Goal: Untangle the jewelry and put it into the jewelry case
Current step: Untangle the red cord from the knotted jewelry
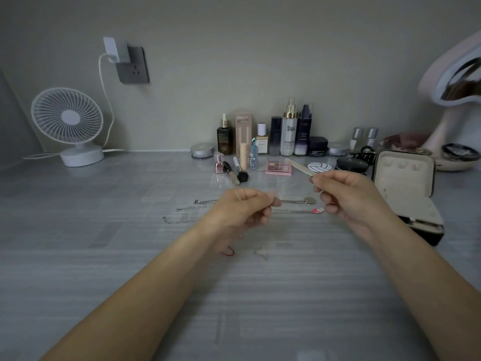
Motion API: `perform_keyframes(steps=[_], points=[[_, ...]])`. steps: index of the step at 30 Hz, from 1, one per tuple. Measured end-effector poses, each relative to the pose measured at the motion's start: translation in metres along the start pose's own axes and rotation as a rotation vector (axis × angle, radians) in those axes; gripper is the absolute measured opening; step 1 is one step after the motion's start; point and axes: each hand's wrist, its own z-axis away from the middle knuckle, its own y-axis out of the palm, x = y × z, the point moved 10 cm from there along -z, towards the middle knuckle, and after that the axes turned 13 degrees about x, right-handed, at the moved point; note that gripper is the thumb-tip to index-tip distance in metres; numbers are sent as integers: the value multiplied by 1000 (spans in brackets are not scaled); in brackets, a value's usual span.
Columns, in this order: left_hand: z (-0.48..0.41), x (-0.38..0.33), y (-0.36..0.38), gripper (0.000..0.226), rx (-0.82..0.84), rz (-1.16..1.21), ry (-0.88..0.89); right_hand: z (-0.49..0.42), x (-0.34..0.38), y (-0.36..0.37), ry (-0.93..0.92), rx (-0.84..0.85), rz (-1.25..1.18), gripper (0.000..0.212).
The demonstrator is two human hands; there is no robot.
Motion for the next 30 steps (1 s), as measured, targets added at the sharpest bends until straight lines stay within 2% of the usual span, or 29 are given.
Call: perform_keyframes(steps=[6,15,23,26,30], points=[[6,-10,-22,10,-56,83,34,-6,-2,-8,-2,-21,-125,14],[13,-23,-38,19,-15,123,45,-4,-5,-14,12,-64,-153,14],[26,-38,-73,8,-55,80,79,-6,-1,-20,-2,-73,-129,16],[27,-40,-87,8,-77,2,-5,-12,3,-19,53,-59,-71,14],[21,-41,-112,12,-172,-201,-156,-24,7,-13,174,-29,134,11]])
